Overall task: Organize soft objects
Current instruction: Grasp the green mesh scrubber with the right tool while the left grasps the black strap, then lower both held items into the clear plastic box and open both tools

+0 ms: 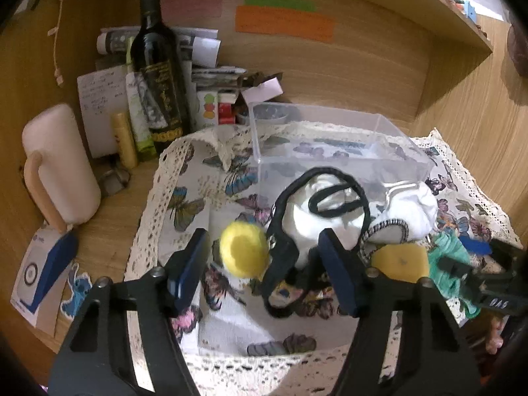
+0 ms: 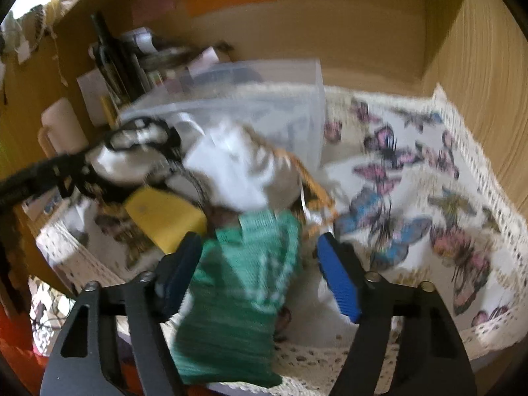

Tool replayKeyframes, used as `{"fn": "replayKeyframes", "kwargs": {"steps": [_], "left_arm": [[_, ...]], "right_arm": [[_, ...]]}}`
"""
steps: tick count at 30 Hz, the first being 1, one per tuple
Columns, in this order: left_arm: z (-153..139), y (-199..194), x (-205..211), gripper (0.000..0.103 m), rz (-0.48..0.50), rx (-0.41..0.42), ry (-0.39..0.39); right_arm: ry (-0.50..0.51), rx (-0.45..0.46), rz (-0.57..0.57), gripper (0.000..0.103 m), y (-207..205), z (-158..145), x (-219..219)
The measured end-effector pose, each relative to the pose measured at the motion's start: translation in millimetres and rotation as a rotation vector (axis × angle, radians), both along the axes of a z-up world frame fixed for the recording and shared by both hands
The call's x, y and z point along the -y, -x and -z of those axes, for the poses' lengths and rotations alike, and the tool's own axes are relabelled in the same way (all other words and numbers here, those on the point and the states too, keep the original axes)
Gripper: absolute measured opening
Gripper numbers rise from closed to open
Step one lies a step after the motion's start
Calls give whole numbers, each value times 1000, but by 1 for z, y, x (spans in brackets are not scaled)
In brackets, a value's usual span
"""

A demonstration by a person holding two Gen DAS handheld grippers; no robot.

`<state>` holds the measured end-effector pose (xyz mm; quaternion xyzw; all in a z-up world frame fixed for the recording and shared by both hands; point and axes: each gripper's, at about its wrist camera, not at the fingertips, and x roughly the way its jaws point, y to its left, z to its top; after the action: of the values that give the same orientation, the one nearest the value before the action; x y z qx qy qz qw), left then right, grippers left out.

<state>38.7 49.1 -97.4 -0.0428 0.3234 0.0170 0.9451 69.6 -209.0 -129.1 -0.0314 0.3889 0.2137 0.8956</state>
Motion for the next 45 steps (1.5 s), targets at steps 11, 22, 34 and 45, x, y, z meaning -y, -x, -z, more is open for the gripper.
{"fn": "replayKeyframes", "kwargs": {"steps": [11, 22, 34, 45], "left_arm": [[5, -53, 7, 69, 86, -73, 45], [9, -54, 22, 21, 155, -86, 15], [-37, -28, 21, 11, 143, 48, -16], [-60, -46, 14, 11, 138, 100, 10]], "right_arm": [[-40, -25, -65, 19, 11, 4, 2], [-67, 126, -18, 16, 9, -36, 15], [-116, 275, -22, 16, -16, -82, 9], [-148, 303, -91, 16, -40, -100, -15]]}}
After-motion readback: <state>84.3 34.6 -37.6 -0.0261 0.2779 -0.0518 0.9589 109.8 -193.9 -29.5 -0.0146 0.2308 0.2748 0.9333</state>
